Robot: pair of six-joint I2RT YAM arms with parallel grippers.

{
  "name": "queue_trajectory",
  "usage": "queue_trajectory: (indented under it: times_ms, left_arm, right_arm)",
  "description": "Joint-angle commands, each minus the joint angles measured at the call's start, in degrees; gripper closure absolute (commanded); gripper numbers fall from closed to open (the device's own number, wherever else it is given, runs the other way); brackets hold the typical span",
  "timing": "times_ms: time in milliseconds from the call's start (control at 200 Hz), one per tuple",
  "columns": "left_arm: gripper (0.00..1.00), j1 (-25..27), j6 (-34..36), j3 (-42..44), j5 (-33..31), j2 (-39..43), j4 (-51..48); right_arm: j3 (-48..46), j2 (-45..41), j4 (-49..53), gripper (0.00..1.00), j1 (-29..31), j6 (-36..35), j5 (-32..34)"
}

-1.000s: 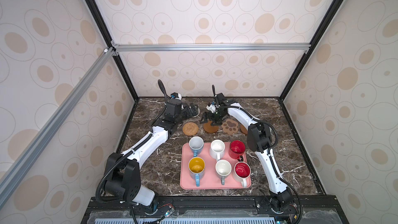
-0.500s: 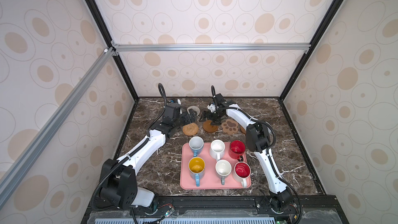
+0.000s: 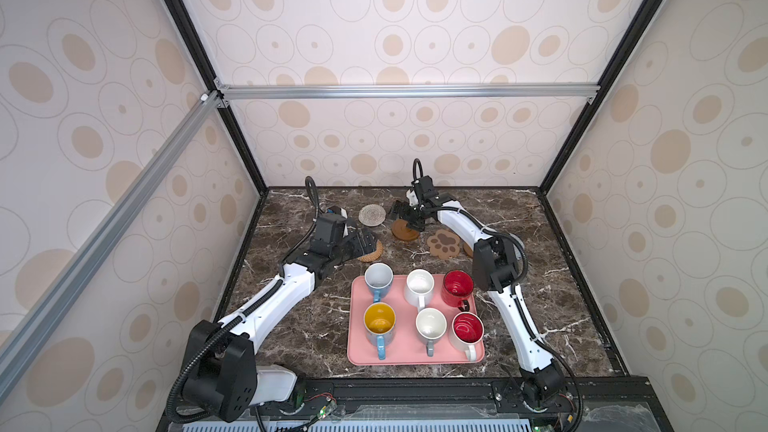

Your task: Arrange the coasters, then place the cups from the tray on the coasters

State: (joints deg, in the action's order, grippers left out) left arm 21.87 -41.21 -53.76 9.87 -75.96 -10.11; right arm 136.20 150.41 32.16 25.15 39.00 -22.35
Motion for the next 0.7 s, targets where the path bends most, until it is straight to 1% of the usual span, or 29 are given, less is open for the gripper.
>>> queue_trajectory:
  times_ms: [0,290,550,695]
  left_arm:
    - [0.0,0.2,-0.3,0.0,-0.6,1.0,-2.0]
    - [0.0,0.3,-1.6,1.4,-0.8,1.5,-1.1]
    - [0.0,0.3,-1.3,1.5,-0.7,1.5,-1.5]
    - [0.0,0.3,-1.2,1.6,-1.0,1.8,-1.8]
  right_arm:
    - [0.4,3.7,-1.5,0.01,-1.6,2.5,2.9]
    - [3.7,7.6,-5.6,0.02,-2.5,7.7,-1.2]
    - [4.3,9.0,-8.8,0.01,-2.5,11.3,-1.3]
    - [4.3,9.1,-9.1,0.01,-2.5,12.0,-1.8]
